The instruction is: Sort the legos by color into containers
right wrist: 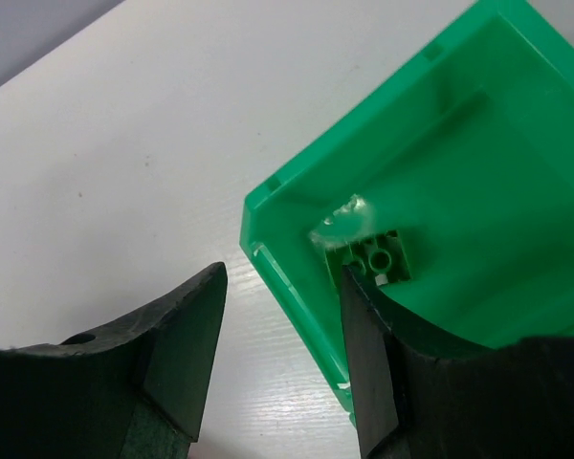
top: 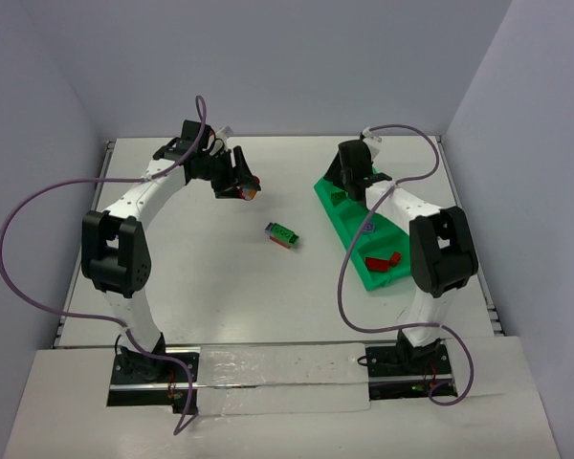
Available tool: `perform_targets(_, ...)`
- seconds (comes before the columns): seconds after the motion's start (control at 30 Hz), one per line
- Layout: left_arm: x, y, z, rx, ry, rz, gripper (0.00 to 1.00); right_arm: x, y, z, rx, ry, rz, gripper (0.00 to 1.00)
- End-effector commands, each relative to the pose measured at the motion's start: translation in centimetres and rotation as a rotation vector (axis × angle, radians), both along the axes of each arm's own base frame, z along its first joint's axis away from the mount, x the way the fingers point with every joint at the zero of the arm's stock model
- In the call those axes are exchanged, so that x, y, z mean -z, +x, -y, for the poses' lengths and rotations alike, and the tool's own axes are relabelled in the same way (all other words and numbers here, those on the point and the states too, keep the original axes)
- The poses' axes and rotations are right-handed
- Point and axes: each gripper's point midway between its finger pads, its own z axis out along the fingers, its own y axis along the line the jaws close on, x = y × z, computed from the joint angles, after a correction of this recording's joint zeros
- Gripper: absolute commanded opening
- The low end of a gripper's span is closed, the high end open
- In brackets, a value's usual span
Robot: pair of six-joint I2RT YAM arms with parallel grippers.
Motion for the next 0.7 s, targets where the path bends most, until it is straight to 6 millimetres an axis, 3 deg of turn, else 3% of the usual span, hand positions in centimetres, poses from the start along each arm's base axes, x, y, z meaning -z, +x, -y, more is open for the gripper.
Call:
perform_targets(0.0, -2.4, 0.8, 0.1, 0.019, 0.006, 0.062, 0.00, -5.9, -0.2, -0.1, -0.047, -0.004, 0.100, 0.58)
perform_targets(0.13, -2.8, 0.5, 1.2, 0.045, 0.040, 0.072, 0.00, -8.5, -2.7, -0.8, -0.145, 0.008, 0.134, 0.58)
perform_targets(0.27, -2.6, -0.2, 4.3, 0.114, 0.039, 0.070, 0.00, -9.4, -5.0, 0.1, -0.150, -0.042, 0.116, 0.60)
perform_targets(0.37, -1.7, -0.8, 7.3, 0.173, 0.042, 0.063, 0.00, -10.8, -6.6, 1.4, -0.132, -0.074, 0.139, 0.61)
perform_targets(0.57, -2.0, -2.7, 14.3, 0.285, -0.001, 0.114, 0.00, -13.0, -9.8, 4.4, -0.061, -0.128, 0.188, 0.62)
perform_targets(0.67, -2.0, -4.9, 18.0, 0.365, -0.011, 0.130, 0.00, -13.0, -12.0, 6.2, -0.006, -0.135, 0.173, 0.63)
